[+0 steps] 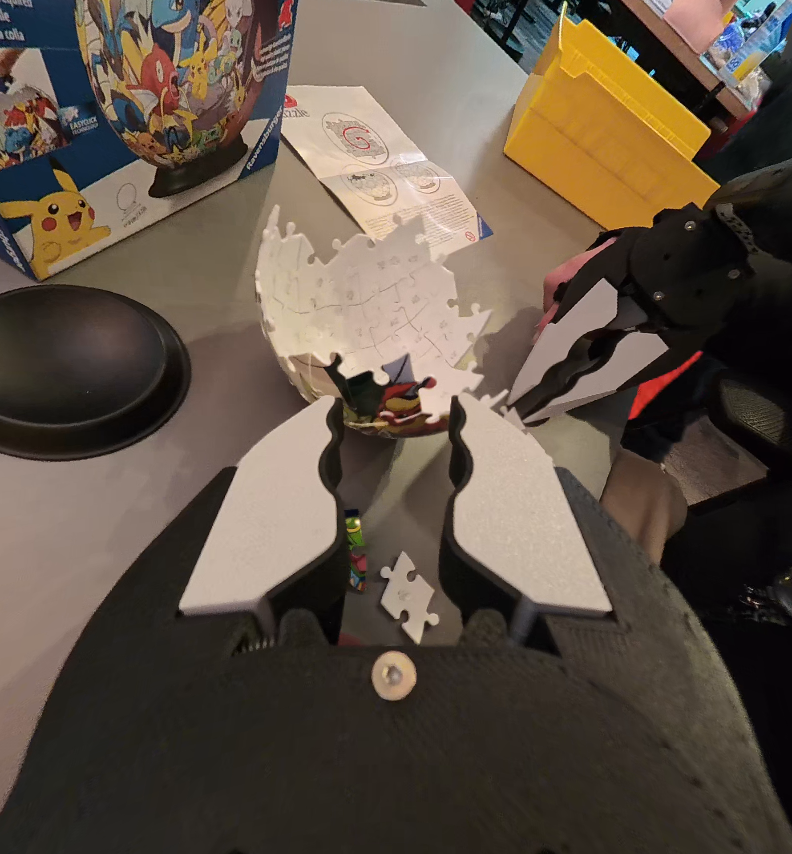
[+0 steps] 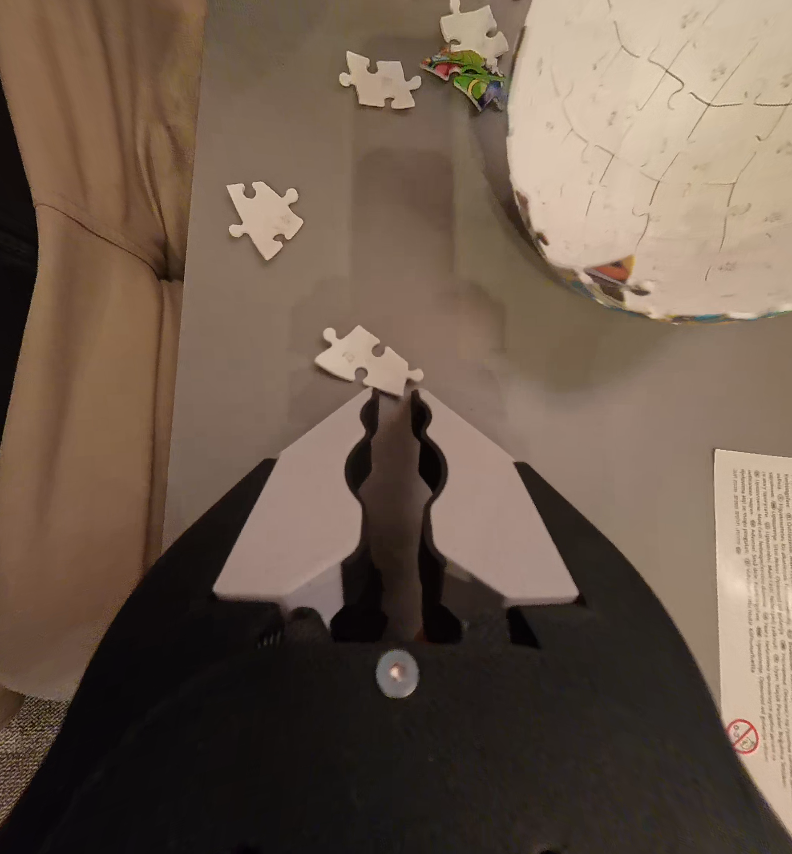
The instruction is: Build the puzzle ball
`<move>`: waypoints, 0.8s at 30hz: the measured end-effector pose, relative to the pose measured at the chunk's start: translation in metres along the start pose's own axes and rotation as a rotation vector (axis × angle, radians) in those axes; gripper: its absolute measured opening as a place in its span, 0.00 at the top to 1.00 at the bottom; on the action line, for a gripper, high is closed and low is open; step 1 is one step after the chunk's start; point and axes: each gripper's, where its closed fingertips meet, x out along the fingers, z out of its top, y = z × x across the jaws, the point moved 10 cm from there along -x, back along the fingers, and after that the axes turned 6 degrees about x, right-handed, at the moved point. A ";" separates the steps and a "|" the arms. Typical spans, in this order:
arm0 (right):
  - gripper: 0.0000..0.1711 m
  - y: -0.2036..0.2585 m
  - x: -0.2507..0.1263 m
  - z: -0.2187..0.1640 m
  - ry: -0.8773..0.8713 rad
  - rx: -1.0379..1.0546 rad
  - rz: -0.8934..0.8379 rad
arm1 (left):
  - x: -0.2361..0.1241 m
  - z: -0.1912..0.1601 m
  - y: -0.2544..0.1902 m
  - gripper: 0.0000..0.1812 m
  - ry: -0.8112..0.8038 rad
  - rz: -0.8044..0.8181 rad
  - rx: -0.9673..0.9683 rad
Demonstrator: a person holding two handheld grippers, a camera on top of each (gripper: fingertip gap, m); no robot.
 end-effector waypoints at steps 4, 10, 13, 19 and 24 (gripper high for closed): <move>0.95 -0.001 0.000 -0.001 -0.009 0.009 -0.009 | 0.001 -0.002 -0.005 0.77 -0.004 0.007 0.002; 0.86 -0.001 -0.003 0.001 -0.007 0.030 -0.016 | 0.005 -0.009 -0.012 0.76 0.004 0.007 -0.003; 0.84 0.001 0.001 0.002 0.000 0.033 -0.010 | 0.008 -0.012 -0.017 0.77 0.017 -0.005 -0.003; 0.85 0.001 0.006 0.005 -0.014 0.042 -0.009 | 0.012 -0.014 -0.021 0.77 0.050 -0.006 0.026; 0.89 0.000 0.006 0.005 -0.016 0.043 0.001 | 0.010 -0.012 -0.023 0.77 0.040 0.003 0.031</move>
